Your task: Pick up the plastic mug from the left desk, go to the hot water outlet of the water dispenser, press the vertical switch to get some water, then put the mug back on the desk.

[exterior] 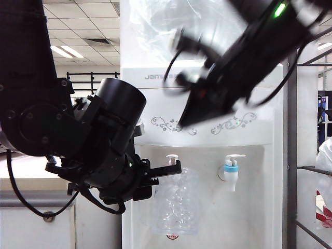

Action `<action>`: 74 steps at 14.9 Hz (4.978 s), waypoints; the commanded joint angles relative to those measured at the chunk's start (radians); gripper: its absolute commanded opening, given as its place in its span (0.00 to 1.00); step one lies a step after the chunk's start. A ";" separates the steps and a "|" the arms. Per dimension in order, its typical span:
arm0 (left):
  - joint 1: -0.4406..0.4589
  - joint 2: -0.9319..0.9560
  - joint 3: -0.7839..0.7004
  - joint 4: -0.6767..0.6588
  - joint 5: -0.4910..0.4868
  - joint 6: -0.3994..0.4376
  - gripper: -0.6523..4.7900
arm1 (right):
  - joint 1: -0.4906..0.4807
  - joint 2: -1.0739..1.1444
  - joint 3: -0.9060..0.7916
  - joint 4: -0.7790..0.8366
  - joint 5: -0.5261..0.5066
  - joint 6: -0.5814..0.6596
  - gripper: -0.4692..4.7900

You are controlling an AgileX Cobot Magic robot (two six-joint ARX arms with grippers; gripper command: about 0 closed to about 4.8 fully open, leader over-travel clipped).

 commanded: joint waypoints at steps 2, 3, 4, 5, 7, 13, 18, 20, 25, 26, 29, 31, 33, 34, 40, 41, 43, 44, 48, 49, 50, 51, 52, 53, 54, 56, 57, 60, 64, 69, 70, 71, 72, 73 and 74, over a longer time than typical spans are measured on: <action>-0.002 -0.006 0.002 0.034 0.001 -0.009 0.11 | 0.003 0.073 0.023 0.066 -0.012 0.019 0.08; -0.002 -0.006 0.002 0.034 0.001 -0.009 0.11 | 0.003 0.085 0.024 0.086 -0.006 0.012 0.08; -0.002 -0.006 0.002 0.034 0.001 -0.009 0.11 | 0.001 0.095 0.027 0.094 -0.004 0.007 0.08; -0.002 -0.006 0.002 0.034 0.001 -0.009 0.11 | 0.000 0.103 0.031 0.105 -0.004 0.007 0.08; -0.002 -0.006 0.002 0.034 0.001 -0.009 0.11 | 0.000 0.125 0.047 0.108 -0.003 0.007 0.08; -0.002 -0.006 0.002 0.034 0.001 -0.009 0.11 | 0.000 0.201 0.105 0.063 0.040 -0.010 0.08; -0.002 -0.006 0.002 0.034 0.002 -0.006 0.11 | 0.000 0.226 0.114 -0.005 0.042 -0.043 0.08; -0.002 -0.006 0.002 0.026 0.001 0.005 0.11 | 0.000 0.231 0.114 -0.051 0.045 -0.101 0.08; -0.002 -0.006 0.002 0.026 0.001 0.005 0.11 | 0.000 0.232 0.114 -0.066 0.064 -0.127 0.08; -0.002 -0.006 0.002 0.026 0.001 0.005 0.11 | 0.000 0.232 0.114 -0.066 0.063 -0.127 0.08; -0.002 -0.006 0.002 0.026 0.001 0.005 0.11 | 0.000 0.232 0.114 -0.066 0.064 -0.135 0.08; -0.002 -0.006 0.002 0.026 0.001 0.005 0.11 | -0.003 0.237 0.114 -0.067 0.067 -0.161 0.08; -0.002 -0.006 0.002 0.026 0.001 0.005 0.11 | -0.004 0.243 0.114 -0.069 0.067 -0.161 0.08; -0.002 -0.006 0.002 0.025 0.001 0.005 0.11 | -0.004 0.245 0.114 -0.072 0.067 -0.161 0.08; -0.002 -0.006 0.002 0.020 0.001 0.005 0.11 | -0.004 0.247 0.114 -0.066 0.068 -0.161 0.08; -0.002 -0.006 0.002 0.020 0.001 0.005 0.11 | -0.004 0.247 0.114 -0.066 0.067 -0.161 0.08; -0.002 -0.006 0.002 0.020 0.001 0.005 0.11 | -0.004 0.247 0.114 -0.066 0.067 -0.161 0.08; -0.002 -0.006 0.002 0.020 0.001 0.005 0.11 | -0.004 0.247 0.114 -0.066 0.068 -0.161 0.08; -0.002 -0.006 0.002 0.020 0.001 0.005 0.11 | -0.004 0.247 0.114 -0.066 0.068 -0.161 0.08; -0.002 -0.007 0.002 0.020 0.001 0.005 0.11 | -0.004 0.247 0.114 -0.066 0.068 -0.161 0.08; -0.002 -0.006 0.002 0.020 0.001 0.005 0.11 | -0.004 0.247 0.114 -0.066 0.068 -0.161 0.08; -0.002 -0.006 0.002 0.020 0.001 0.005 0.11 | -0.004 0.247 0.114 -0.066 0.068 -0.161 0.08; -0.002 -0.006 0.002 0.020 0.001 0.005 0.11 | -0.004 0.247 0.114 -0.066 0.068 -0.161 0.08; -0.002 -0.006 0.002 0.020 0.001 0.005 0.11 | -0.004 0.247 0.114 -0.066 0.068 -0.161 0.08; -0.002 -0.006 0.002 0.020 0.001 0.005 0.11 | -0.004 0.247 0.114 -0.066 0.068 -0.161 0.08; -0.002 -0.006 0.002 0.020 0.001 0.005 0.11 | -0.004 0.247 0.114 -0.066 0.068 -0.161 0.08; -0.002 -0.006 0.002 0.020 0.001 0.005 0.11 | -0.004 0.247 0.114 -0.064 0.068 -0.161 0.08; -0.002 -0.006 0.002 0.020 0.001 0.005 0.11 | -0.005 0.247 0.114 -0.064 0.068 -0.161 0.08; -0.002 -0.006 0.002 0.020 0.001 0.005 0.11 | -0.005 0.247 0.114 -0.064 0.068 -0.161 0.08; -0.002 -0.006 0.002 0.020 0.001 0.005 0.11 | -0.005 0.247 0.114 -0.064 0.068 -0.163 0.08; -0.002 -0.006 0.002 0.020 0.001 0.005 0.11 | -0.005 0.247 0.114 -0.064 0.068 -0.175 0.08; -0.002 -0.006 0.002 0.020 0.001 0.005 0.11 | -0.005 0.247 0.114 -0.064 0.068 -0.176 0.08; -0.002 -0.006 0.002 0.020 0.001 0.005 0.11 | -0.005 0.247 0.114 -0.064 0.068 -0.176 0.08; -0.002 -0.006 0.002 0.020 0.001 0.005 0.11 | -0.005 0.247 0.114 -0.064 0.068 -0.176 0.08; -0.002 -0.006 0.002 0.020 0.001 0.005 0.11 | -0.005 0.247 0.114 -0.064 0.068 -0.176 0.08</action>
